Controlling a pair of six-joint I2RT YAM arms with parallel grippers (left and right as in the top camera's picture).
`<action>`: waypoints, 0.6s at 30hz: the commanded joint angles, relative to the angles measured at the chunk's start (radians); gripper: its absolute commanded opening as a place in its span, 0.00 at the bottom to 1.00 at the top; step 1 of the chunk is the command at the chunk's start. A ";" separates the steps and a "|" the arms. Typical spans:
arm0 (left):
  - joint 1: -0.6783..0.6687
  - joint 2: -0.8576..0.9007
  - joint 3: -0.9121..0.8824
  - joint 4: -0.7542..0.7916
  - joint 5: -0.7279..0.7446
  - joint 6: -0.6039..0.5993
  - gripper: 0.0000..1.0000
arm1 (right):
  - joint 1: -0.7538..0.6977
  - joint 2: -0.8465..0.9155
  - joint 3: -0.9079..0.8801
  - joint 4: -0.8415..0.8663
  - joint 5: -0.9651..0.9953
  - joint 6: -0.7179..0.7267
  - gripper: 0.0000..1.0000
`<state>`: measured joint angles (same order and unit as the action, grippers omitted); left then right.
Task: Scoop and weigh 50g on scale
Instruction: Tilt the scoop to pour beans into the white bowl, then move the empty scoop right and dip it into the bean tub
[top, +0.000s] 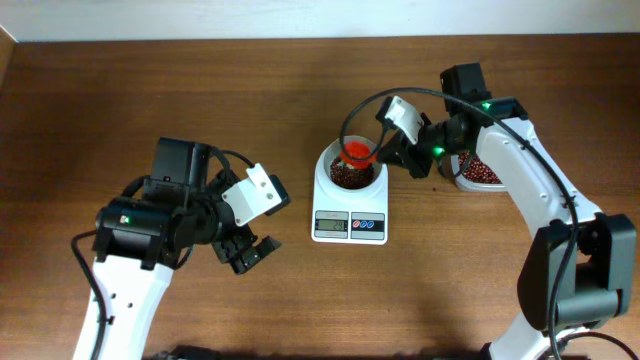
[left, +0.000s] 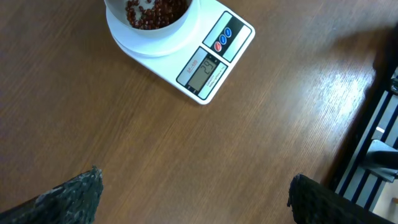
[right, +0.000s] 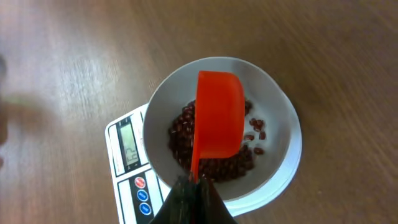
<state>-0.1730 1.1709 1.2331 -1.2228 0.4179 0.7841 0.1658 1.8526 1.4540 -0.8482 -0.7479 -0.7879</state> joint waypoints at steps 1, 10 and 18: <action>-0.003 -0.003 -0.005 -0.001 0.004 -0.012 0.99 | 0.016 0.005 0.002 0.044 0.084 0.057 0.04; -0.003 -0.003 -0.005 -0.001 0.004 -0.012 0.99 | -0.011 -0.026 0.043 0.034 0.026 0.201 0.04; -0.003 -0.003 -0.005 -0.001 0.004 -0.012 0.99 | -0.071 -0.220 0.098 -0.126 0.048 0.202 0.04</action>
<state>-0.1730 1.1709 1.2331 -1.2224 0.4179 0.7841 0.1280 1.7630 1.5143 -0.9379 -0.7086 -0.6022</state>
